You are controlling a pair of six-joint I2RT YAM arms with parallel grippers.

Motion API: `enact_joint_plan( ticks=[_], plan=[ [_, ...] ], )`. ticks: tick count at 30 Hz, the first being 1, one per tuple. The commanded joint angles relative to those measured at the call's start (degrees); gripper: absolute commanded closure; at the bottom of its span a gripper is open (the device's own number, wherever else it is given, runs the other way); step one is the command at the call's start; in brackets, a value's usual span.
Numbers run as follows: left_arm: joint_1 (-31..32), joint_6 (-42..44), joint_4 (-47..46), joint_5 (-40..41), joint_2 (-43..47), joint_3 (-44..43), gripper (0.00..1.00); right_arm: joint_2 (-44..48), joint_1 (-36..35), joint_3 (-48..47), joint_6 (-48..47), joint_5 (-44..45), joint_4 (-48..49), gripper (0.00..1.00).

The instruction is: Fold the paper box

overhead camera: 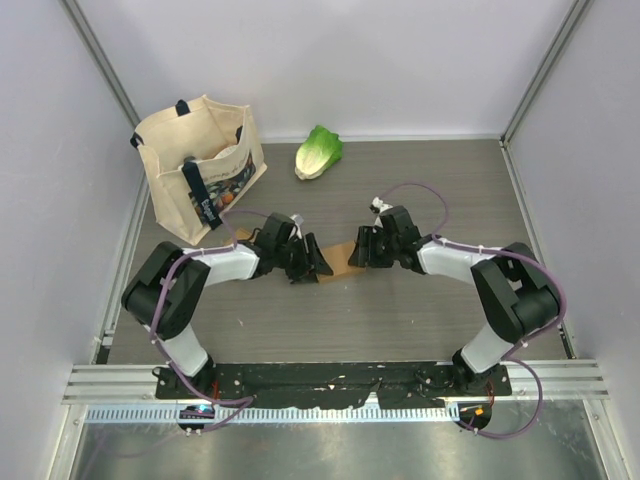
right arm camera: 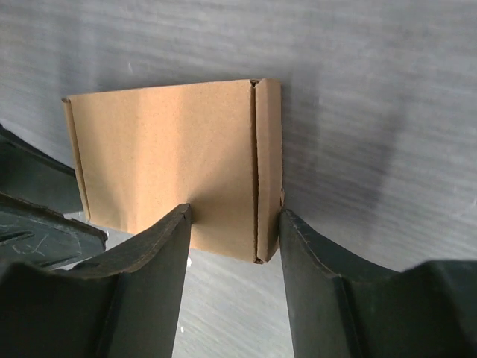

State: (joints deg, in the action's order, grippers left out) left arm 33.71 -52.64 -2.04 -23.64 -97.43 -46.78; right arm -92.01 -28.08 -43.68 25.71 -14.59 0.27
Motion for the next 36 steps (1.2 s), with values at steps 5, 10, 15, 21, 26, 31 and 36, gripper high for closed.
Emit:
enact_joint_plan(
  ticks=[5,10,15,21,26,31,36],
  plan=[
    [-0.2,-4.1,-6.0,7.2,6.8,5.1,0.49,-10.3,-6.8,-11.4,-4.4,0.4,4.3,0.53],
    [-0.2,-6.9,-3.8,10.4,15.8,14.2,0.51,-16.2,-13.7,-22.8,-11.4,-1.2,1.7,0.53],
    [-1.0,-8.0,7.0,17.6,31.4,20.1,0.48,-20.5,-18.3,-27.2,-11.4,-1.9,1.7,0.53],
    [-3.7,-4.8,15.6,23.3,40.2,21.6,0.42,-23.5,-20.5,-28.2,-7.4,-0.4,4.4,0.53],
    [-7.3,-2.4,16.7,22.3,38.5,21.3,0.38,-24.1,-21.5,-29.0,-5.4,3.4,5.3,0.53],
    [-9.0,-0.3,17.3,22.1,36.2,19.9,0.30,-25.0,-21.5,-30.7,-4.7,5.5,4.1,0.52],
    [-9.0,-0.8,22.2,19.9,38.6,18.4,0.20,-23.3,-21.3,-32.1,-4.6,9.2,1.2,0.40]
  ],
)
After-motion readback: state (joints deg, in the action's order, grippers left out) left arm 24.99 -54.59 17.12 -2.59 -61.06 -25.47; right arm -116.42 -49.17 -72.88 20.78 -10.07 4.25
